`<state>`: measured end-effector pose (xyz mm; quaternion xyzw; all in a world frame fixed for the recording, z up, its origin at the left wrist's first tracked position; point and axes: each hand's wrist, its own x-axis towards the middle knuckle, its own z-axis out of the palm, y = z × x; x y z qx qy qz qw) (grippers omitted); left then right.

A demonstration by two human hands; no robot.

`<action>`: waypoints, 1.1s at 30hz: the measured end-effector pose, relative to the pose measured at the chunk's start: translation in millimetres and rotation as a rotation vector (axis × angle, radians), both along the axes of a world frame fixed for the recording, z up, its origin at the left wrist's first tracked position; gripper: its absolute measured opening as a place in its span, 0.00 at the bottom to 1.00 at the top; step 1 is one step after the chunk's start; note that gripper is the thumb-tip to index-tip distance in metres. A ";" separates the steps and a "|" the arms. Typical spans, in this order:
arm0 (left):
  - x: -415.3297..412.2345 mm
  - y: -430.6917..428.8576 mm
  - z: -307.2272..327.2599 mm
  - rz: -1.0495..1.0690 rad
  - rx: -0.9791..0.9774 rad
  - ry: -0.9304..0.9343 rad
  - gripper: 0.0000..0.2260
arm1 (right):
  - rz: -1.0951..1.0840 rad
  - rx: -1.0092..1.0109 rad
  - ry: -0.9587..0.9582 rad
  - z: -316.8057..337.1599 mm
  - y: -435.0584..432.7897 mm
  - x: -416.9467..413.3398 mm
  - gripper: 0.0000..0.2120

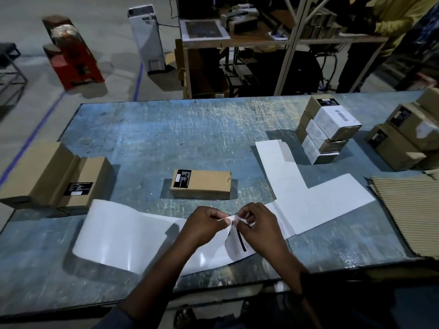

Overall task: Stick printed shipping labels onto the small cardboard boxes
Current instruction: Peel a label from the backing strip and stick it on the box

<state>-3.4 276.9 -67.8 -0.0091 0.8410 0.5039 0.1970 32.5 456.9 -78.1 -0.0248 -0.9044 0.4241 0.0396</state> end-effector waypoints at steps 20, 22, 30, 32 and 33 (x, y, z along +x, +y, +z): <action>-2.8 3.5 8.9 -0.190 0.037 0.143 0.07 | -0.135 -0.204 -0.147 29.0 0.2 5.0 0.05; -2.8 3.1 9.6 -0.187 0.022 0.153 0.07 | -0.132 -0.168 -0.143 28.4 0.9 4.9 0.05; -2.5 2.3 7.7 -0.098 0.115 0.148 0.05 | -0.093 -0.188 -0.151 30.5 -0.9 8.6 0.05; -4.3 2.7 4.7 -0.094 0.109 0.140 0.04 | -0.095 -0.183 -0.136 28.1 -2.4 8.3 0.04; -5.0 2.6 3.9 -0.095 0.109 0.122 0.04 | -0.094 -0.190 -0.128 26.8 -3.5 8.4 0.04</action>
